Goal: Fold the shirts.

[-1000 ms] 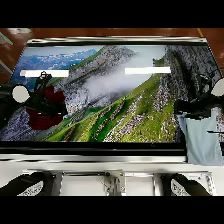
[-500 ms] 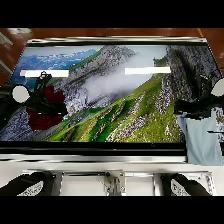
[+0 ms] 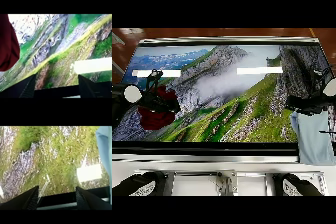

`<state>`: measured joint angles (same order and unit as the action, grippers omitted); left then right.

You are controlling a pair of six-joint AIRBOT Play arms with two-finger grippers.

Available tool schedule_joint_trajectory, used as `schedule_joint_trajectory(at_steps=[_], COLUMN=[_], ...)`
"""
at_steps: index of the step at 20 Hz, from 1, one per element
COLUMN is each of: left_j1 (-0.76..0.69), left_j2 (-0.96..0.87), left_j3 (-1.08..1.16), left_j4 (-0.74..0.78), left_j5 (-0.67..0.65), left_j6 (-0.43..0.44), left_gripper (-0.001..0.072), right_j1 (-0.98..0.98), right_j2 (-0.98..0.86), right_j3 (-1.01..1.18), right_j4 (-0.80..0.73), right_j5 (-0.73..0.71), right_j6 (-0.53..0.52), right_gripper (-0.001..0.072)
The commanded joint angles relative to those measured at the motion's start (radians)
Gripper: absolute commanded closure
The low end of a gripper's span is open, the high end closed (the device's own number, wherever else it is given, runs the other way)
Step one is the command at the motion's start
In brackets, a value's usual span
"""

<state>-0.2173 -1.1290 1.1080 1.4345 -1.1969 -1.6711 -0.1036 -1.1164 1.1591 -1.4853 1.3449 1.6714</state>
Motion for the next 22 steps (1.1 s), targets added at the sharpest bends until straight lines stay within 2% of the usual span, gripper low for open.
schedule_joint_trajectory(at_steps=[1,5,8,10,12,13,15,18,19,22], left_j1=[0.001,-0.001,0.001,0.013,0.072,0.129,0.241,0.362,0.391,0.439], left_j2=[-0.011,-0.054,-0.103,-0.135,-0.156,-0.172,-0.229,-0.365,-0.414,-0.520], left_j3=[-0.002,-0.002,-0.002,0.002,0.042,0.078,0.168,0.304,0.339,0.373], left_j4=[-0.007,-0.002,0.017,0.101,0.239,0.244,0.203,0.202,0.197,0.097], left_j5=[0.035,0.000,0.069,0.145,0.230,0.292,0.348,0.202,0.135,0.033], left_j6=[0.001,0.000,-0.003,-0.008,-0.119,-0.182,-0.204,-0.200,-0.197,-0.082], left_gripper=[0.0107,0.0128,0.0127,0.0125,0.0116,0.0100,0.0094,0.0090,0.0029,0.0028], right_j1=[0.001,0.001,0.001,0.001,0.001,0.001,0.001,0.001,0.001,0.001], right_j2=[-0.001,-0.001,-0.001,-0.001,-0.001,-0.001,-0.009,-0.050,-0.071,-0.128], right_j3=[0.000,0.000,0.000,0.000,0.000,0.000,0.000,-0.002,-0.002,-0.002], right_j4=[0.010,0.010,0.010,0.010,0.010,0.010,0.010,0.011,0.011,0.011], right_j5=[-0.040,-0.066,-0.065,-0.064,-0.063,-0.063,-0.063,-0.052,-0.040,-0.001], right_j6=[-0.001,-0.001,-0.001,-0.001,-0.001,-0.001,0.000,0.000,0.000,-0.001], right_gripper=[0.0123,0.0123,0.0123,0.0123,0.0123,0.0124,0.0123,0.0123,0.0123,0.0124])
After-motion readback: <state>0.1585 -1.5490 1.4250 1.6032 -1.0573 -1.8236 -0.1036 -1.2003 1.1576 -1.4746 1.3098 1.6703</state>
